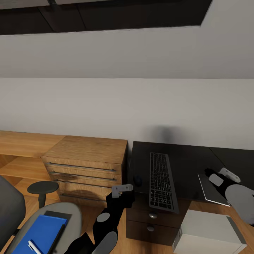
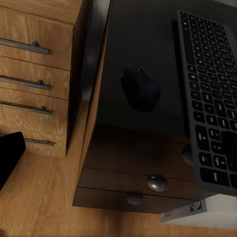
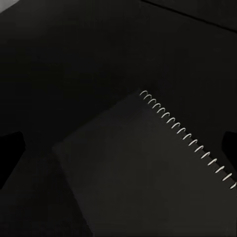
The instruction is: In the bedroom, organize the workspace by keeping the computer under the desk, ensuring the monitor is on the desk, placing the keyboard on the desk next to the monitor, placing the mouse on the desk next to the keyboard, moving the folder from the swivel chair onto the desk next to the mouse, stacking the notebook on top of the folder with the pen on top of the notebook, and positioning the swivel chair next to the desk.
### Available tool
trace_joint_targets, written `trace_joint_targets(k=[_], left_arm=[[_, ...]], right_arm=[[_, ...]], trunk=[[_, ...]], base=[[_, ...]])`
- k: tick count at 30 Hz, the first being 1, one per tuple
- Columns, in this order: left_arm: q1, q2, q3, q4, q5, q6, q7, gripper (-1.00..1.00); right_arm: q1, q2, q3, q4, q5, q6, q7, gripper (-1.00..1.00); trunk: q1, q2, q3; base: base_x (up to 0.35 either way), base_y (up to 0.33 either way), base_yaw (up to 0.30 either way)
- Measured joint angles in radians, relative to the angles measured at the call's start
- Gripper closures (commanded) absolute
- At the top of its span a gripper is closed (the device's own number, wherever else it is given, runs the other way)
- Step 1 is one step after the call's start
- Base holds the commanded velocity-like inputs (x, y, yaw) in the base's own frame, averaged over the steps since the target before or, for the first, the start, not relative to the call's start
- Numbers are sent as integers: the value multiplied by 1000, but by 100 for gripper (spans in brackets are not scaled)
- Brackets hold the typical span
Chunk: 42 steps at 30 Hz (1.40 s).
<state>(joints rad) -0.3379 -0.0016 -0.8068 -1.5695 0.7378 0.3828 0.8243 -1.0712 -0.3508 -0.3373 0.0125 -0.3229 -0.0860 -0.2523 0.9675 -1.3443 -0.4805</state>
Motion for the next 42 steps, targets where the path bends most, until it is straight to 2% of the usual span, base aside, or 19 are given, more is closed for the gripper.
trace_joint_targets(k=[3,10,21,27,32,35,40,42], left_arm=[[0,1,0,3,0,-1,0,-100],[0,0,-2,6,0,-1,0,-100],[0,0,-1,12,0,0,0,-100],[0,1,-14,12,-1,-1,0,-100],[0,2,-17,12,-3,0,0,-100],[0,3,-18,12,-4,0,0,-100],[0,3,-19,12,-3,0,-1,-100],[0,2,-19,6,-3,-1,-1,-100]], right_arm=[[0,9,0,0,9,-7,-1,-100],[0,10,0,0,10,-9,-2,-100],[0,10,0,0,14,-12,1,-100],[0,5,4,0,16,-12,2,-100],[0,4,3,1,45,-12,2,-100],[1,5,3,2,99,-14,3,-100],[10,6,3,3,150,-14,0,-100],[16,8,4,2,196,-2,-27,-100]], trunk=[[0,0,0],[0,0,0],[0,0,0],[0,0,0],[0,0,0],[0,0,0],[0,0,0],[0,0,0]], base=[[0,0,0],[31,-5,0],[246,-176,0],[251,-241,0],[223,-215,0],[182,-174,0],[75,-71,0],[13,-13,0]])
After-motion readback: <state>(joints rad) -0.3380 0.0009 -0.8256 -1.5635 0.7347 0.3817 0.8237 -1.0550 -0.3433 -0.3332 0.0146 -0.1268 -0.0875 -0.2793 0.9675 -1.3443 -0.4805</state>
